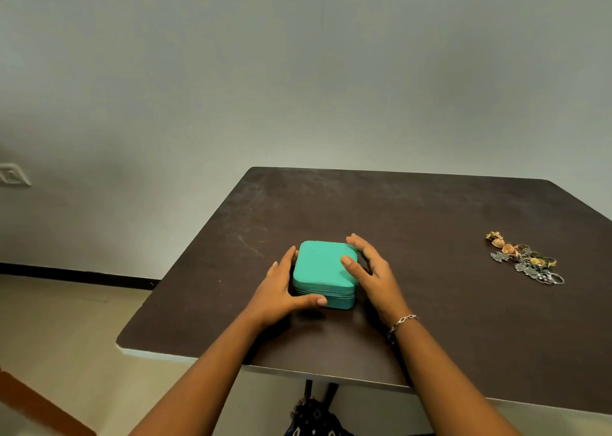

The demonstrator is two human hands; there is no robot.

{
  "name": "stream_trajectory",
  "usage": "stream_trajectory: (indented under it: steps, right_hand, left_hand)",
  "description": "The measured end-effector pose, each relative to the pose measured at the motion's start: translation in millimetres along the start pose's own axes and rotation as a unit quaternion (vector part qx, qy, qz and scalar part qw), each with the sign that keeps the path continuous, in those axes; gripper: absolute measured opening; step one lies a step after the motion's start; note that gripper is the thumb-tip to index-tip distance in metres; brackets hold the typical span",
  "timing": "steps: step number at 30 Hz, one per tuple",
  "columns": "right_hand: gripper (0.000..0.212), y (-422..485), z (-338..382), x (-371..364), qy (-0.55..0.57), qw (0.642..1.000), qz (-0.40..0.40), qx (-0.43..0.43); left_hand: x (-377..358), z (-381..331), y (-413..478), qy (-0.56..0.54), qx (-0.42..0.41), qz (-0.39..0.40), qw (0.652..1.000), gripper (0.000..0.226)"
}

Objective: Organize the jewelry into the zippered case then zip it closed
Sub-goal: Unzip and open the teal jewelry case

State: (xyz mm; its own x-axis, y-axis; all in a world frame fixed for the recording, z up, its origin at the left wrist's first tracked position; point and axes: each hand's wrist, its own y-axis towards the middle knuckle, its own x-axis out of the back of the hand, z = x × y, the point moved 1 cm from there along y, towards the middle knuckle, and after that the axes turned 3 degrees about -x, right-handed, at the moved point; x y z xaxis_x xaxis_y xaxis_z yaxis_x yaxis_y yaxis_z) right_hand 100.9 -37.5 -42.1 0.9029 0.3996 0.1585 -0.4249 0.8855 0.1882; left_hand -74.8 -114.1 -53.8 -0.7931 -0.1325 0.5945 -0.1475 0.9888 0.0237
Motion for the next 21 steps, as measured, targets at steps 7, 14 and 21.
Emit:
stream_trajectory:
  steps: [7, 14, 21]
  right_hand:
    - [0.068, -17.3, 2.2, 4.0, -0.125, 0.989, 0.074, 0.041]
    - [0.058, -14.4, 1.6, 9.6, -0.167, 0.980, 0.081, 0.071]
    - [0.045, 0.4, 18.3, 19.0, -0.163, 0.983, 0.067, 0.059]
  left_hand:
    - [-2.5, -1.1, -0.7, 0.035, -0.020, -0.002, 0.999, 0.106]
    - [-1.2, -4.7, -2.1, 0.043, -0.023, 0.001, 0.999, 0.103]
    - [0.1, -11.6, -6.9, 0.038, -0.049, -0.018, 0.998, 0.098]
